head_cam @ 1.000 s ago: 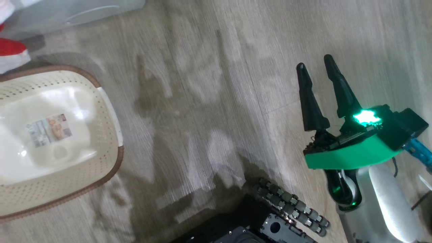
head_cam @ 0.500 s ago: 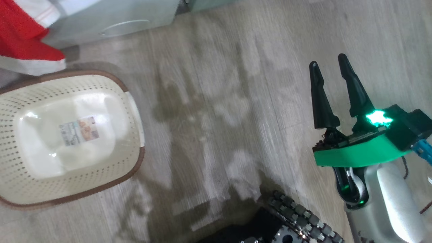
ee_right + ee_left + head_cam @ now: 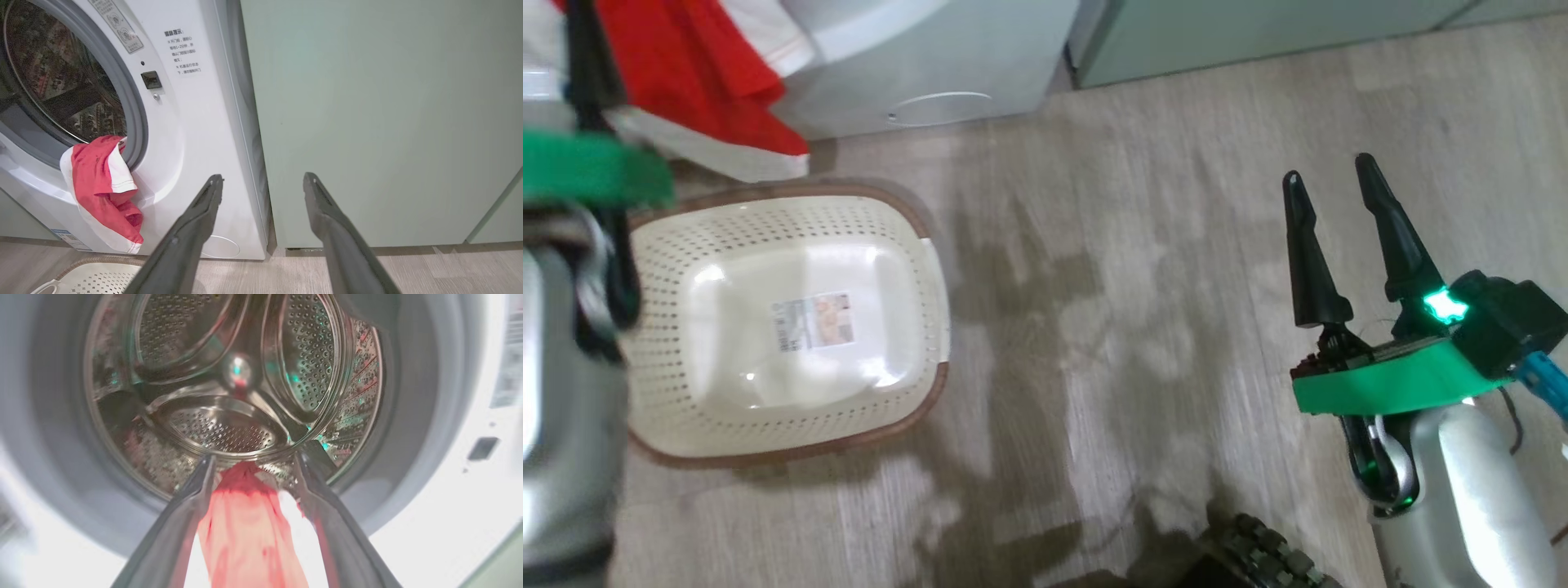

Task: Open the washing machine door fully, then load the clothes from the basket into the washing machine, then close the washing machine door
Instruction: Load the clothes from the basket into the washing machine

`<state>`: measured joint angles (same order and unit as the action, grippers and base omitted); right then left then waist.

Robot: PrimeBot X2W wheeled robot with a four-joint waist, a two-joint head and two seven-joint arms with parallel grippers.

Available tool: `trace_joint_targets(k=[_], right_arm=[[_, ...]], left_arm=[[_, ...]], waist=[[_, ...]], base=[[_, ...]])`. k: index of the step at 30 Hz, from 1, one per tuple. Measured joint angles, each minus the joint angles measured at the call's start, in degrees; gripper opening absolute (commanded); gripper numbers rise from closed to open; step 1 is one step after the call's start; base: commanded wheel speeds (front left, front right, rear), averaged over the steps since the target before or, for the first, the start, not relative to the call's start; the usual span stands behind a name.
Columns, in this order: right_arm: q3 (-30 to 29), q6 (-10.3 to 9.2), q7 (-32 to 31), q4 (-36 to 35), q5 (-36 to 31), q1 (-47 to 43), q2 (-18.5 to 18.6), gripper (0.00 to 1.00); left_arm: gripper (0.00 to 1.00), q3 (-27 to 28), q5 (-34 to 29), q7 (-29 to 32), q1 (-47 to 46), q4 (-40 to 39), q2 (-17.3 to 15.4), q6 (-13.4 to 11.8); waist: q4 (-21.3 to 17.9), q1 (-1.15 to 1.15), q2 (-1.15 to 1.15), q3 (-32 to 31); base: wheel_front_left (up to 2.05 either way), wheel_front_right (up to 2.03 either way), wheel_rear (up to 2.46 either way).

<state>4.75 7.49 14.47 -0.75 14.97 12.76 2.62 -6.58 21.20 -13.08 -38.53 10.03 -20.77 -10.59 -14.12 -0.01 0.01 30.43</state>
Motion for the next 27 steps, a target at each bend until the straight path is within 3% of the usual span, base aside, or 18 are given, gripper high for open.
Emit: trace_joint_targets(k=[4, 13, 27], right_arm=[[-0.54, 0.0, -0.01, 0.6, -1.42, 0.0, 0.02, 1.0], [-0.63, 0.0, -1.41, 1.83, -2.91, -0.01, 0.04, 1.0], [-0.62, 0.0, -2.99, 2.13, -3.38, -0.72, 0.05, 1.0]], left_arm=[[1.0, 0.47, 0.02, -0.68, 10.84, -7.86, 2.34, -2.69], [1.0, 0.4, 0.66, -1.2, 21.99, -9.78, 5.22, -2.36], [1.0, -1.1, -0.19, -1.21, 27.08, -8.69, 6.93, -2.1]], waist=[[2.88, 0.0, 0.0, -1.66], [6.06, 0.0, 0.0, -5.07], [7.98, 0.0, 0.0, -7.28]], base=[[0.0, 0.0, 0.0], [0.0, 0.0, 0.0], [0.0, 0.0, 0.0]])
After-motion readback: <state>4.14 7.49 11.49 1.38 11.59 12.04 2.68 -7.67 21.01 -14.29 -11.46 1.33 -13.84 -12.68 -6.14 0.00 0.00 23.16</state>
